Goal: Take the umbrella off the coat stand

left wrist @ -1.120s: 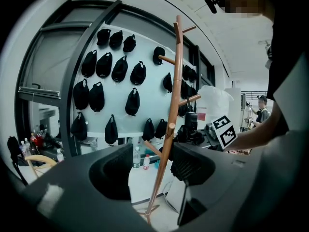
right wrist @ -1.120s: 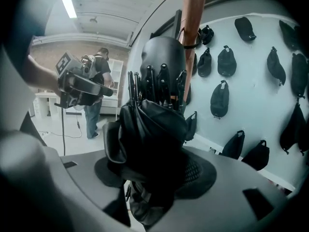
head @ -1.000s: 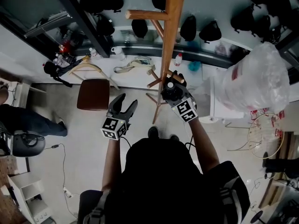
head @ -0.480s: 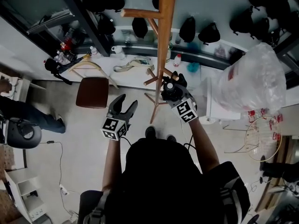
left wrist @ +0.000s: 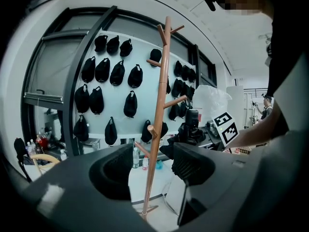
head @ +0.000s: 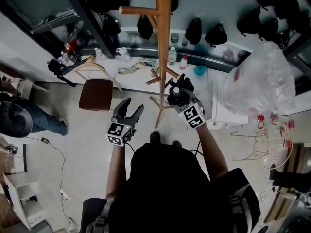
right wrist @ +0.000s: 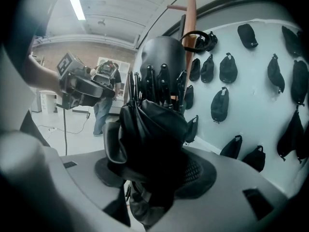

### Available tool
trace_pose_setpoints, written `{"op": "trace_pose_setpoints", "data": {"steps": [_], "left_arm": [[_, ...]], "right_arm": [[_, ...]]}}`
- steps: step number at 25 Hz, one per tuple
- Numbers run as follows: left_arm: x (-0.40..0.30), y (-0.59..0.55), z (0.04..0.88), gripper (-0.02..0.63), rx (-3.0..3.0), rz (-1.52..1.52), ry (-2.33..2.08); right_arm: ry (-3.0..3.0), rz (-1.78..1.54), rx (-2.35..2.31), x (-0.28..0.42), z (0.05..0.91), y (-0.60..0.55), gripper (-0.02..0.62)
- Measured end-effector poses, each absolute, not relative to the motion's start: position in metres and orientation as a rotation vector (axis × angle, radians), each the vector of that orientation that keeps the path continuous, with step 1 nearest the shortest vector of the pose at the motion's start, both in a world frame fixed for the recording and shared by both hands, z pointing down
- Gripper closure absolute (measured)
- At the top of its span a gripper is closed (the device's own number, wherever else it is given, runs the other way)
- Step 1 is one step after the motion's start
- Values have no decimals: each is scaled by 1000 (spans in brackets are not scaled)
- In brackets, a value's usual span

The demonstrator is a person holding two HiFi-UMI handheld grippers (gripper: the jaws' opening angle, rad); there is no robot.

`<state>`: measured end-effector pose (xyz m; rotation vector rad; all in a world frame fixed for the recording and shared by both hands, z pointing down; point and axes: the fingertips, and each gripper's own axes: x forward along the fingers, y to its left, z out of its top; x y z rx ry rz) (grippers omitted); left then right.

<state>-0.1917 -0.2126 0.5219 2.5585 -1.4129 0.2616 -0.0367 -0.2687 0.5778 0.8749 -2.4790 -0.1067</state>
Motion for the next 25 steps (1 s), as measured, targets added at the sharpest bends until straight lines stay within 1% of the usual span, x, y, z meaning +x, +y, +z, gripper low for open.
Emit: {"op": "trace_pose_setpoints", "data": {"steps": [25], "left_arm": [[-134,-165,511,345,2561,320,-1437]], "right_arm": [[-2555,-120,780,6,576,-217,351]]}}
